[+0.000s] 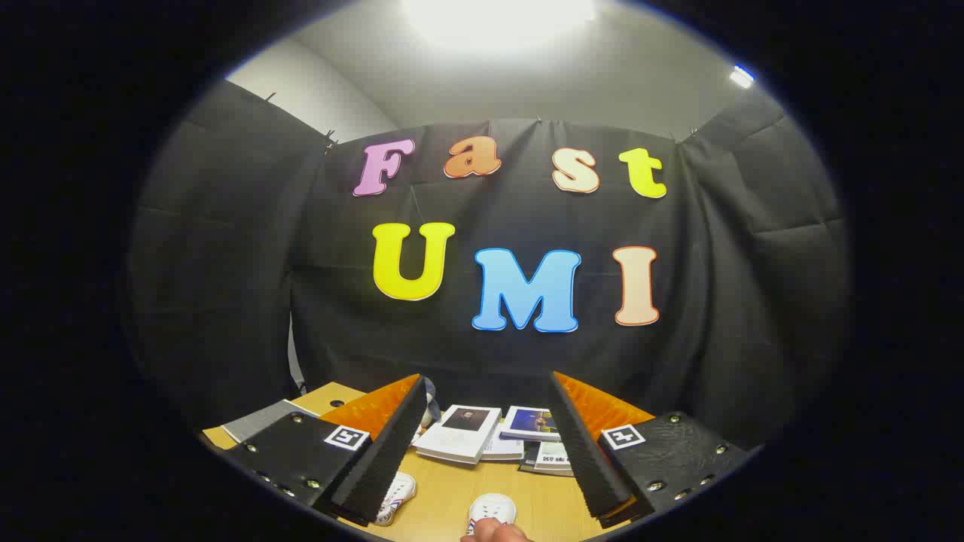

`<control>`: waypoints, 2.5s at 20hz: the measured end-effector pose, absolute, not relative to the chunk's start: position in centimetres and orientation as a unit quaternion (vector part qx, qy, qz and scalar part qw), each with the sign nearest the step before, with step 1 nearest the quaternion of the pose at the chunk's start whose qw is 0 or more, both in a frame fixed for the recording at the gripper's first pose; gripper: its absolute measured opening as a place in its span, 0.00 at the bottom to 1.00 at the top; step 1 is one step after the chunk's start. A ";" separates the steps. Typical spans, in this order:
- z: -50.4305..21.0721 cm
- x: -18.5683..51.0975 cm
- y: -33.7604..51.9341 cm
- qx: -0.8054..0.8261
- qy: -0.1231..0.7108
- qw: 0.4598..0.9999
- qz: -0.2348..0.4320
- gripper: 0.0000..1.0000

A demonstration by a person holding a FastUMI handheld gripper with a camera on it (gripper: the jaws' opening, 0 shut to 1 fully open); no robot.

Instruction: Open the storage box then place both shoes into the box .Put the left shoe in first, then the right shoe, with the right side of both shoes facing outward in a uniform manner.

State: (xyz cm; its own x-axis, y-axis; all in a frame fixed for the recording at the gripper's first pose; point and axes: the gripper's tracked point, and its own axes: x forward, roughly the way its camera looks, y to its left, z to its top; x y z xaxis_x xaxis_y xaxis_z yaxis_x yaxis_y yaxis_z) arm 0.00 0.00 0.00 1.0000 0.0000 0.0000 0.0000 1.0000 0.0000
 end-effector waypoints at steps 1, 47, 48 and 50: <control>0.0 0.3 -0.1 0.003 0.001 1.000 -0.001 0.97; -21.3 5.5 18.6 0.257 0.281 0.881 0.282 0.97; -22.2 5.5 19.6 0.264 0.294 0.871 0.293 0.97; -24.1 5.0 21.9 0.282 0.320 0.847 0.318 0.97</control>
